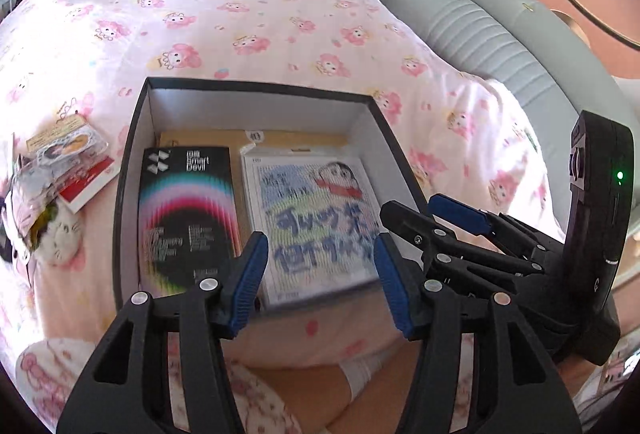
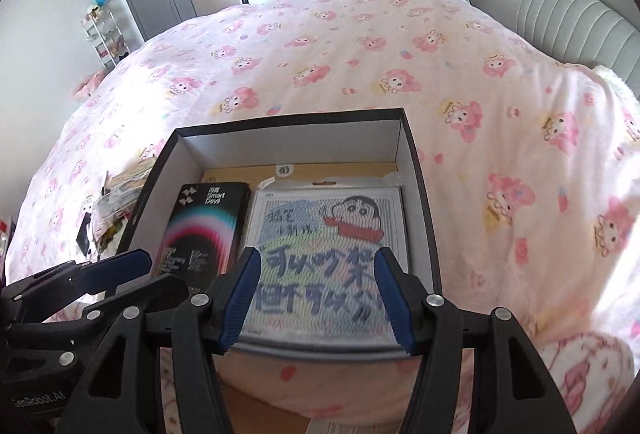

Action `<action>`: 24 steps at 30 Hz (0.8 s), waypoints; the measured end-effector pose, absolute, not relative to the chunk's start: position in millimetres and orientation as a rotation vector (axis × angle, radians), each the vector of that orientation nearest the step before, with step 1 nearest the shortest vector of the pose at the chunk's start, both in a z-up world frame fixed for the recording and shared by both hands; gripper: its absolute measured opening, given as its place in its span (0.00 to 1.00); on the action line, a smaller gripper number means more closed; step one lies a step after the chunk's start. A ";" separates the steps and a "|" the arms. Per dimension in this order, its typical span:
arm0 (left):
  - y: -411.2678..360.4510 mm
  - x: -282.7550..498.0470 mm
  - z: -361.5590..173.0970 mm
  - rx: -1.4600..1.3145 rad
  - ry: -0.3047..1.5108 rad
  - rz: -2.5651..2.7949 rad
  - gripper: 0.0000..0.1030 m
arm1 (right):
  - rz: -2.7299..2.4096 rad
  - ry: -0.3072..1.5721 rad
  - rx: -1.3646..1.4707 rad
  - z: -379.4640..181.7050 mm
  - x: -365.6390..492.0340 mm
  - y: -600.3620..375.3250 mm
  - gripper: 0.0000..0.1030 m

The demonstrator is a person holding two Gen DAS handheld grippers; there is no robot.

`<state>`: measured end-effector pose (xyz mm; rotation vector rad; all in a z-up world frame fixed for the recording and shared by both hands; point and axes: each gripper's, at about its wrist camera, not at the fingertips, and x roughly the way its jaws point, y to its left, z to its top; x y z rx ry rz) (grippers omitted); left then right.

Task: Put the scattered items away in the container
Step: 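Open both tools and withdraw toward the scattered items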

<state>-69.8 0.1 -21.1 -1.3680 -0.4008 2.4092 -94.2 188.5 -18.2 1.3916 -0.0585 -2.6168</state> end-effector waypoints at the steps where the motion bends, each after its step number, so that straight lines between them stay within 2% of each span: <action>1: -2.2 -65.0 -20.0 -1.368 -0.407 2.408 0.54 | -2.611 -0.045 1.380 -17.0 -89.2 185.8 0.54; 14: -41.4 -24.6 -16.8 -1.383 -0.421 2.456 0.54 | -2.540 0.016 1.359 -15.8 -60.1 144.2 0.53; 24: -105.8 -3.1 -35.5 -1.428 -0.581 2.548 0.54 | -2.392 0.079 1.373 -32.0 -58.5 77.2 0.52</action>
